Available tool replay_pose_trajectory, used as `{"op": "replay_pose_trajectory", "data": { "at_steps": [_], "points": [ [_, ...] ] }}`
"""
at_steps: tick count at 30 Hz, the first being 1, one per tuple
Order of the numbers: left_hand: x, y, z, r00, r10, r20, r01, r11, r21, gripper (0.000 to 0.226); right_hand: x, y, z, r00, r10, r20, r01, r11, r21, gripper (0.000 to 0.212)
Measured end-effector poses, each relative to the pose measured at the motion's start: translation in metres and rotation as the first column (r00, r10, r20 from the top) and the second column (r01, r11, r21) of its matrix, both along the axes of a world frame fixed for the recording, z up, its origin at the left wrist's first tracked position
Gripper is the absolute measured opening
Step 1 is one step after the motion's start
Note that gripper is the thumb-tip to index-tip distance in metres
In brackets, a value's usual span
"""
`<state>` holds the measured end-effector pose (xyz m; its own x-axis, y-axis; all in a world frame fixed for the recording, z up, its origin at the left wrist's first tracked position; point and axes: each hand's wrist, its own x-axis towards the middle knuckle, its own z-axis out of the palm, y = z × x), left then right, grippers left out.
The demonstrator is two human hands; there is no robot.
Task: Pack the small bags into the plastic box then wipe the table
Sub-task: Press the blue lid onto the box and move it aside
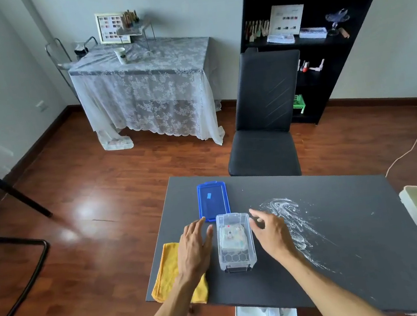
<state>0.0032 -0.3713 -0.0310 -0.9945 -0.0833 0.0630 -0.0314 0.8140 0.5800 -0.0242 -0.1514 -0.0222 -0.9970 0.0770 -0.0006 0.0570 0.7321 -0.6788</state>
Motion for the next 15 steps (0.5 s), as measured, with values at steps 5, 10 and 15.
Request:
{"op": "replay_pose_trajectory", "data": {
  "at_steps": [5, 10, 15],
  "points": [
    [-0.052, -0.006, -0.003, 0.999, -0.015, 0.051, 0.016, 1.000, -0.016, 0.044, -0.057, -0.016, 0.005, 0.997, -0.058, 0.058, 0.063, 0.995, -0.082, 0.024],
    [-0.088, -0.005, -0.015, 0.992, -0.014, 0.123, 0.029, 0.992, -0.123, 0.039, -0.093, -0.033, -0.015, 0.976, -0.020, 0.219, 0.034, 0.998, -0.059, 0.028],
    [-0.104, -0.009, -0.035, 0.982, 0.012, 0.189, 0.011, 0.993, -0.119, 0.028, -0.113, -0.043, -0.040, 0.943, -0.035, 0.330, 0.045, 0.999, -0.023, 0.029]
  ]
}}
